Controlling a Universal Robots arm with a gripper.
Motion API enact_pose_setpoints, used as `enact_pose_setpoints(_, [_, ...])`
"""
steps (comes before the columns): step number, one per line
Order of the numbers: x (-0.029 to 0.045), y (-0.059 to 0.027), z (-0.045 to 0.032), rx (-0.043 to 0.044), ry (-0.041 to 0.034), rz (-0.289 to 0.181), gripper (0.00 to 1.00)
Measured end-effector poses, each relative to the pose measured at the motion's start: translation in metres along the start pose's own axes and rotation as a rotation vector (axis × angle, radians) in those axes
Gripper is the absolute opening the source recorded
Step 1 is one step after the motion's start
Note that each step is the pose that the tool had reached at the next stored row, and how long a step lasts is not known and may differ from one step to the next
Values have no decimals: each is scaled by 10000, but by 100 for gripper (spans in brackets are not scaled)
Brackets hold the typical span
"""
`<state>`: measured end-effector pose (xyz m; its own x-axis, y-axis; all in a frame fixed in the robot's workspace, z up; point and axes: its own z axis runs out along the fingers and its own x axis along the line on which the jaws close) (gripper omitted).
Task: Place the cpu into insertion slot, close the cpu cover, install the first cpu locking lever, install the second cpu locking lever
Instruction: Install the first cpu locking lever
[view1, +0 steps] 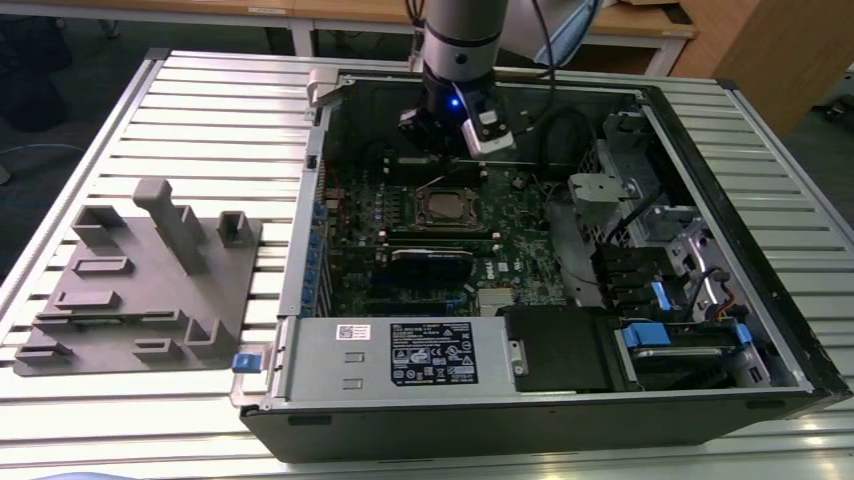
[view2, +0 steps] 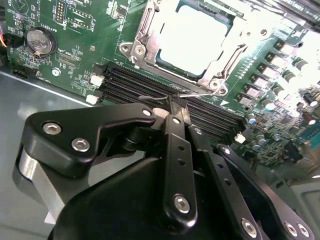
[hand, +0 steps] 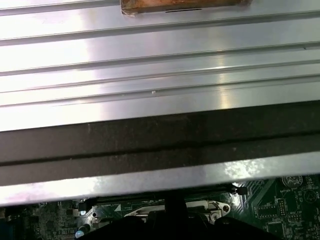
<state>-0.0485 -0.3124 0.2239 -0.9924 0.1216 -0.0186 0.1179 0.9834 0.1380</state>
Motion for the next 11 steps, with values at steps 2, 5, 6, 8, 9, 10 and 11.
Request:
enact_pose_setpoints(2, [-1,5,38,17,0,-2,11])
enact_pose_setpoints(5, [-5,6,78,49,-4,-1,11])
enact_pose_setpoints(6, [-5,6,78,62,-5,-2,11])
enact_pose_setpoints(8, [-5,6,78,63,-5,-2,11])
enact_pose_setpoints(9, [-5,6,78,63,-5,-3,11])
enact_pose_setpoints(10, [-7,7,79,63,-5,-3,11])
enact_pose_setpoints(11, [-14,8,82,62,-4,-1,11])
